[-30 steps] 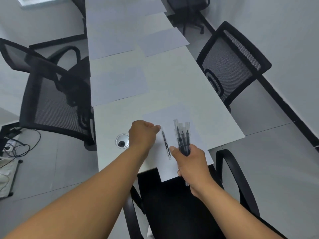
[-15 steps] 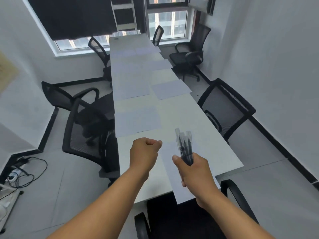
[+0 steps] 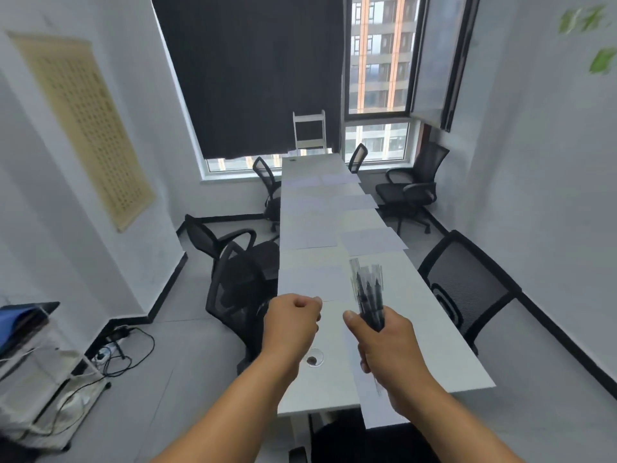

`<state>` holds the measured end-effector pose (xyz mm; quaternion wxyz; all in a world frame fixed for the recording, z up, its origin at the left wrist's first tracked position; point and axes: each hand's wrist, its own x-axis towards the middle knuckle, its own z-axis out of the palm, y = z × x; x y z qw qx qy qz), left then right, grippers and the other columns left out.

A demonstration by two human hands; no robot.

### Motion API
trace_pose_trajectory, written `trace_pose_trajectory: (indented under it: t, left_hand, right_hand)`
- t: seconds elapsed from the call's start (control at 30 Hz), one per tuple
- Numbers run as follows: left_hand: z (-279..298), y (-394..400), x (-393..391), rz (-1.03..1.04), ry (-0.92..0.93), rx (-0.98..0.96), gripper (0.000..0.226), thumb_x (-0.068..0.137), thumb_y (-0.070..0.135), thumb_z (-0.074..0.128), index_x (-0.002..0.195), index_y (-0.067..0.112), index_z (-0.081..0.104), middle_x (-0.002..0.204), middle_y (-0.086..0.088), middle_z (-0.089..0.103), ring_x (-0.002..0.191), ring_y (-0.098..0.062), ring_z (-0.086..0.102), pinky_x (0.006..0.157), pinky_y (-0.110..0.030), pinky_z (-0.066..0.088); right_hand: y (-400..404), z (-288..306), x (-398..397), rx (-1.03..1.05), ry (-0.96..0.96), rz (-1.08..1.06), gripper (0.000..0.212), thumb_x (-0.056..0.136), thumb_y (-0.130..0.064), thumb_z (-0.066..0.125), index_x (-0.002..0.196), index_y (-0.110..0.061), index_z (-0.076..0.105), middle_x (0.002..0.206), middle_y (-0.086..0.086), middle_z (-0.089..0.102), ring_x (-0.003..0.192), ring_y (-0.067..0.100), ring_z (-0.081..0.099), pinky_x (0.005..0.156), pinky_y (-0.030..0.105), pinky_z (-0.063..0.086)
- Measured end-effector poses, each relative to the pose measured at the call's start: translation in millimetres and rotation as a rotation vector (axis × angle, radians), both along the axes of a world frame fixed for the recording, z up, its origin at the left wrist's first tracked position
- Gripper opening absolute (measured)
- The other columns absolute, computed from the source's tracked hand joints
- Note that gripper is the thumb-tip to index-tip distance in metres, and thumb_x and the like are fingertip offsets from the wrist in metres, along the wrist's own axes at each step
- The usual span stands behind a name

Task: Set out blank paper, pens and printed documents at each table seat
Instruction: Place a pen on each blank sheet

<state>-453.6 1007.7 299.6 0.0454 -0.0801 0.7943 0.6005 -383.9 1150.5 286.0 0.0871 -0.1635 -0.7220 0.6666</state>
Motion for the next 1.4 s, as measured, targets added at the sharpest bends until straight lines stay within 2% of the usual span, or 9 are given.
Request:
trace_pose_trajectory:
  t: [0.17, 0.27, 0.33, 0.4, 0.5, 0.7, 0.93, 1.13, 1.4]
  left_hand:
    - [29.2, -28.8, 47.9, 0.073, 0.045, -0.027, 0.031, 0.105, 0.030, 0.070, 0.085, 0.008, 0.079, 0.085, -0.002, 0.079, 0.074, -0.017, 0.072, 0.074, -0.036, 0.062]
    - [39.8, -56.1, 64.4, 0.119, 0.069, -0.056, 0.028, 0.105, 0.030, 0.070, 0.086, 0.011, 0.080, 0.080, 0.000, 0.078, 0.073, -0.016, 0.072, 0.078, -0.039, 0.065]
    - [46.3, -79.8, 70.0, 0.140, 0.084, -0.042, 0.028, 0.104, 0.029, 0.070, 0.086, 0.011, 0.080, 0.080, -0.003, 0.079, 0.071, -0.016, 0.070, 0.073, -0.037, 0.062]
    - [49.4, -101.8, 70.3, 0.154, 0.086, -0.026, 0.027, 0.104, 0.029, 0.070, 0.085, 0.012, 0.079, 0.079, -0.002, 0.079, 0.070, -0.015, 0.070, 0.067, -0.033, 0.059]
    - [49.4, -138.8, 63.4, 0.182, 0.077, -0.024, 0.026, 0.104, 0.031, 0.070, 0.086, 0.015, 0.079, 0.080, 0.001, 0.079, 0.070, -0.012, 0.071, 0.062, -0.028, 0.055]
    - [36.6, -235.6, 30.0, 0.217, 0.049, 0.018, 0.023, 0.103, 0.029, 0.071, 0.085, 0.016, 0.079, 0.079, -0.001, 0.080, 0.065, -0.012, 0.069, 0.063, -0.029, 0.055]
    - [29.6, -349.0, -23.5, 0.216, 0.025, 0.032, 0.022, 0.104, 0.027, 0.068, 0.089, 0.015, 0.078, 0.080, 0.000, 0.080, 0.067, -0.012, 0.068, 0.063, -0.029, 0.054]
    - [45.4, -385.3, -64.5, 0.189, 0.049, 0.045, 0.020, 0.104, 0.025, 0.067, 0.090, 0.015, 0.078, 0.082, 0.000, 0.080, 0.070, -0.013, 0.070, 0.062, -0.028, 0.053]
    - [40.1, -383.6, -147.9, 0.102, 0.041, 0.041, 0.021, 0.102, 0.024, 0.067, 0.086, 0.016, 0.078, 0.080, 0.002, 0.080, 0.065, -0.009, 0.068, 0.061, -0.027, 0.050]
  right_hand:
    - [-30.5, 19.2, 26.5, -0.018, 0.050, 0.068, 0.025, 0.101, -0.042, 0.072, 0.104, -0.017, 0.065, 0.083, 0.005, 0.065, 0.069, 0.023, 0.060, 0.058, 0.026, 0.055]
    - [-58.0, 25.6, 32.1, -0.024, 0.053, 0.109, 0.029, 0.099, -0.040, 0.076, 0.097, -0.014, 0.064, 0.073, 0.004, 0.062, 0.058, 0.022, 0.055, 0.055, 0.032, 0.054]
    - [-80.3, 28.9, 32.2, -0.022, 0.057, 0.140, 0.031, 0.097, -0.041, 0.078, 0.093, -0.014, 0.065, 0.069, 0.005, 0.061, 0.055, 0.022, 0.054, 0.055, 0.038, 0.055]
    - [-100.2, 30.6, 28.9, -0.004, 0.068, 0.161, 0.033, 0.096, -0.046, 0.078, 0.093, -0.016, 0.065, 0.068, 0.006, 0.062, 0.055, 0.021, 0.055, 0.048, 0.032, 0.049]
    - [-133.9, 30.7, 15.1, 0.012, 0.084, 0.169, 0.034, 0.095, -0.055, 0.076, 0.094, -0.021, 0.067, 0.068, 0.001, 0.062, 0.061, 0.021, 0.054, 0.053, 0.031, 0.044]
    - [-230.9, 21.7, -25.9, -0.099, 0.070, 0.185, 0.042, 0.104, -0.047, 0.067, 0.098, -0.007, 0.054, 0.069, 0.012, 0.049, 0.056, 0.023, 0.042, 0.043, 0.030, 0.036]
    - [-345.8, 22.2, -73.4, -0.107, 0.102, 0.229, 0.031, 0.105, -0.036, 0.069, 0.099, -0.007, 0.061, 0.061, 0.010, 0.054, 0.049, 0.022, 0.045, 0.043, 0.030, 0.040]
    - [-383.6, 39.1, -114.0, -0.055, 0.121, 0.224, 0.035, 0.103, -0.039, 0.070, 0.095, -0.006, 0.060, 0.062, 0.009, 0.058, 0.051, 0.021, 0.048, 0.045, 0.031, 0.043]
    - [-390.0, 26.7, -194.9, -0.072, 0.102, 0.177, 0.039, 0.101, -0.044, 0.073, 0.096, -0.006, 0.062, 0.060, 0.006, 0.057, 0.051, 0.020, 0.048, 0.046, 0.030, 0.041]
